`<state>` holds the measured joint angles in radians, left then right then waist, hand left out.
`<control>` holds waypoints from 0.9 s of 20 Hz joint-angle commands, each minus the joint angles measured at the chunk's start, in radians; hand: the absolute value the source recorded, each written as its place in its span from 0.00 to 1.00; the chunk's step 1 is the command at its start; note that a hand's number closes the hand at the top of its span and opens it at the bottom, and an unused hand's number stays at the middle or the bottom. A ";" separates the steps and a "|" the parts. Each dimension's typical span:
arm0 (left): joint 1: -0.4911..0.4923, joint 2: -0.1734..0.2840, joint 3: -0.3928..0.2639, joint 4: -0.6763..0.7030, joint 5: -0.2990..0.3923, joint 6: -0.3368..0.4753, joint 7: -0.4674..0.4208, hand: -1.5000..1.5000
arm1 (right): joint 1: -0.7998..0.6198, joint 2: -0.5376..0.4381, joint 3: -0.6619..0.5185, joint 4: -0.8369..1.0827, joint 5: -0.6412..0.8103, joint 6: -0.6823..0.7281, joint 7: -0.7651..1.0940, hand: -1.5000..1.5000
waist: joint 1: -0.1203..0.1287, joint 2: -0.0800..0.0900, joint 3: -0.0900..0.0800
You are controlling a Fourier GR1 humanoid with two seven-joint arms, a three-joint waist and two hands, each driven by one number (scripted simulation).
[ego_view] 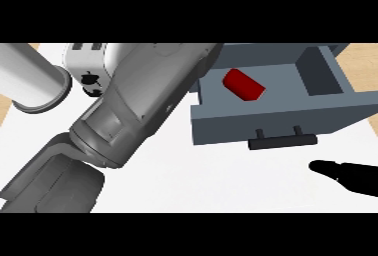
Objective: Pick up the can, place it into the drawer and close the drawer
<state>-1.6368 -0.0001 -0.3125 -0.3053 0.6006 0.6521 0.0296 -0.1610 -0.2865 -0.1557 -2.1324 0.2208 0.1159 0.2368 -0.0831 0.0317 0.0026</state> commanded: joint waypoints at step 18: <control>-0.021 0.025 0.027 0.038 0.007 -0.065 -0.029 0.00 | -0.321 -0.018 0.309 0.658 0.646 -0.176 -0.161 0.00 | 0.085 -0.016 -0.002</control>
<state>-1.6636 0.0136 -0.3008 -0.2647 0.6072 0.6167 -0.0001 -0.4068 -0.3120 0.1199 -1.6104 0.7779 -0.0313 0.0871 -0.0094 0.0184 0.0013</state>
